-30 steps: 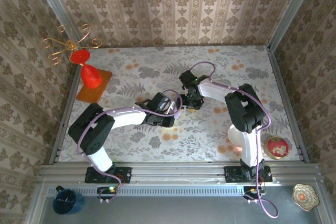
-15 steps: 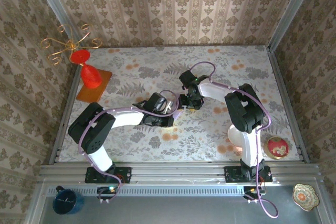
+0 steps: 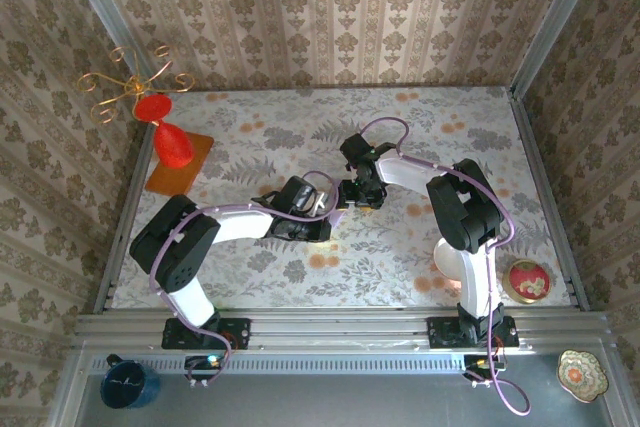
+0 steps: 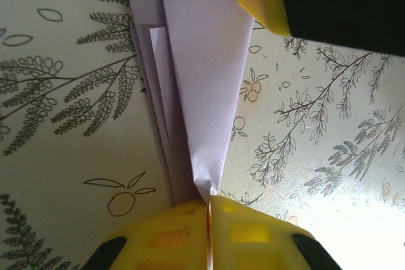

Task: Fold a paper plane with a square sheet of paper (pick it up from the middle)
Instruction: Fold the wing for the fifth time at the center of the table.

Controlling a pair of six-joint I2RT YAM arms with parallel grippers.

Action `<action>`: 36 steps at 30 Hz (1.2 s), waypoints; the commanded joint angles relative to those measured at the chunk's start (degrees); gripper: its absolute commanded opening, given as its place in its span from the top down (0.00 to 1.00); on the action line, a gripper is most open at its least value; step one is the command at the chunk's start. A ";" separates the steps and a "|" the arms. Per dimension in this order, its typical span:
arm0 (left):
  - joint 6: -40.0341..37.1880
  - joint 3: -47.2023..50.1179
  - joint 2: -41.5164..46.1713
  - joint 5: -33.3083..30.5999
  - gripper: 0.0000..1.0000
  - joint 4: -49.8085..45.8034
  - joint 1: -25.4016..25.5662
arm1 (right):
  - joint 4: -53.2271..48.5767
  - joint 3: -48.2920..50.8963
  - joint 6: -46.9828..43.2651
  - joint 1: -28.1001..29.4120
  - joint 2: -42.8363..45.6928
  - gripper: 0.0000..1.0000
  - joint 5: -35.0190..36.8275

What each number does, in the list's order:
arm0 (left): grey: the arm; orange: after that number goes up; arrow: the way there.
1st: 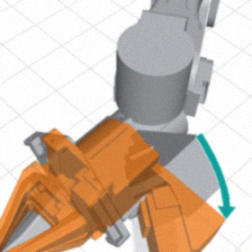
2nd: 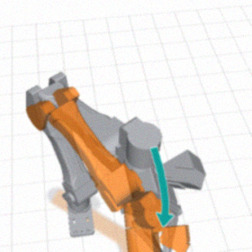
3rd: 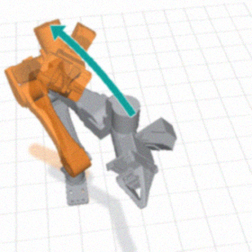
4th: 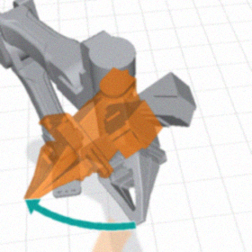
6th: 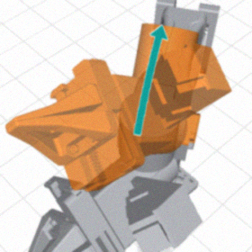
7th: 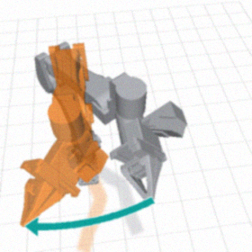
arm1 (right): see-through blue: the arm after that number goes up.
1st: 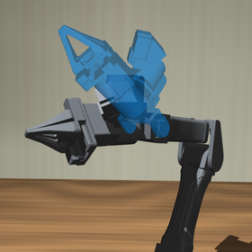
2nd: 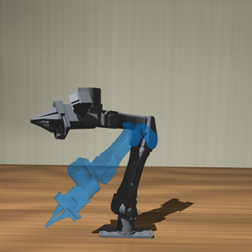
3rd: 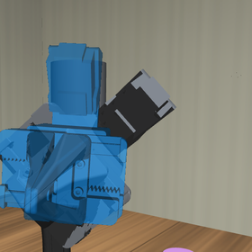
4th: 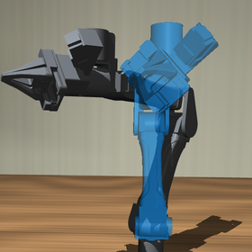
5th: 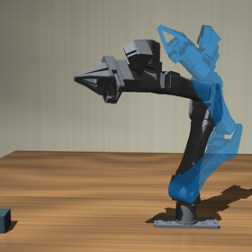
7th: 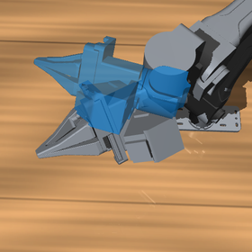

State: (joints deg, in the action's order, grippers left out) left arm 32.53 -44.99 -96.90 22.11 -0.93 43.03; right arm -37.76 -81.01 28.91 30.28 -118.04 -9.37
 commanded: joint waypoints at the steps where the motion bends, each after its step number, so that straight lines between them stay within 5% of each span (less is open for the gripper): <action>1: 1.21 0.52 2.68 -0.22 0.86 -2.12 -0.59 | 4.18 3.85 -0.81 -0.49 -9.97 0.34 6.76; 11: 2.93 0.37 5.12 -0.67 0.75 -0.57 -2.57 | 4.27 3.80 -0.96 -0.34 -10.72 0.32 6.83; 22: 3.46 -3.73 -1.68 0.39 0.60 -0.12 -2.60 | 4.01 3.21 -0.93 -0.40 -10.46 0.32 6.43; 36: 1.14 -7.01 -4.85 -2.30 0.61 -6.24 -1.03 | 3.50 2.70 -0.78 -0.40 -10.98 0.32 6.28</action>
State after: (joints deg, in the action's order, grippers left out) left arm 34.94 -50.65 -99.68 20.97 -4.49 40.97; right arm -39.22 -82.43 28.91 30.52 -118.89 -9.23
